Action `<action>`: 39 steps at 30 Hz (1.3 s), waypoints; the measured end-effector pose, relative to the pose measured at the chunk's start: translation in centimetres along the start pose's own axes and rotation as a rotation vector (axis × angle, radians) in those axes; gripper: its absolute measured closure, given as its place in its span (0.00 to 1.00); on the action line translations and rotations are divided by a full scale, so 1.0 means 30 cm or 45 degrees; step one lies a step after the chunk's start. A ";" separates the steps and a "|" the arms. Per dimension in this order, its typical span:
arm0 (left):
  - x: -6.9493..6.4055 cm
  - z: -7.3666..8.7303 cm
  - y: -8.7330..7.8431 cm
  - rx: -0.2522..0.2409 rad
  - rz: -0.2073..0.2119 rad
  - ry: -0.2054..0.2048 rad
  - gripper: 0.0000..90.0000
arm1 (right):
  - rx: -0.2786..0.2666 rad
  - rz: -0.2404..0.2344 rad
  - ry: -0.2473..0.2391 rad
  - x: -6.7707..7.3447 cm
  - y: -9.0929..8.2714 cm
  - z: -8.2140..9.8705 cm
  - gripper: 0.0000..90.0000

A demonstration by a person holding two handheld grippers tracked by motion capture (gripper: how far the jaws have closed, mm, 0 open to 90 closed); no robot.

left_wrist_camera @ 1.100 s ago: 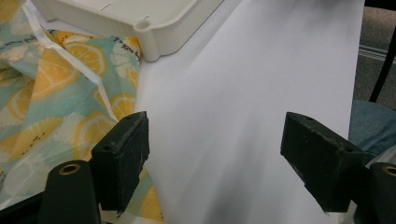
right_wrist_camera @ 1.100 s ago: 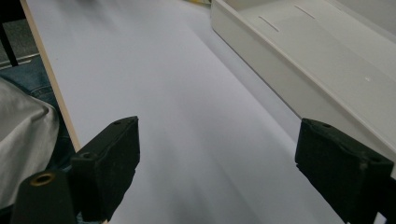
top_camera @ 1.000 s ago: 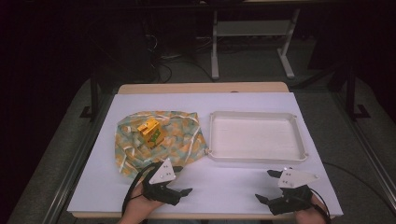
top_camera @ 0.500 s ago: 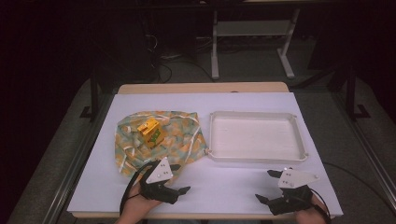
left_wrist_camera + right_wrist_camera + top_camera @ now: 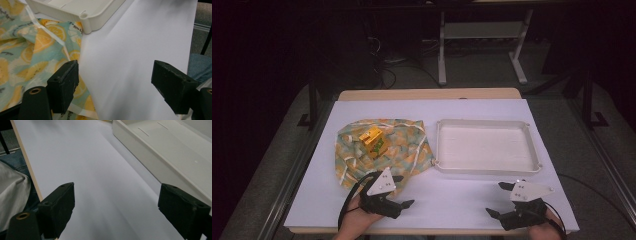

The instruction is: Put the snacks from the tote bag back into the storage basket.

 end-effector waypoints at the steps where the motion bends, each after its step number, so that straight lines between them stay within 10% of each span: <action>1: 0.001 -0.001 -0.004 -0.003 -0.001 -0.002 0.24 | 0.001 0.000 0.003 0.001 0.000 0.001 0.15; 39: 0.069 -0.028 -0.114 0.007 -0.090 -0.046 0.19 | 0.009 0.008 -0.007 -0.002 0.001 0.004 0.15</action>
Point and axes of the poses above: each handheld gripper's, and its own axes: y roughly forward along the jaws, z roughly out of its underside, x roughly to its left, the point moved 8 cm from there along y, roughly forward along the jaws, and after that the axes turned 12 degrees about z, right-handed, at the moved point
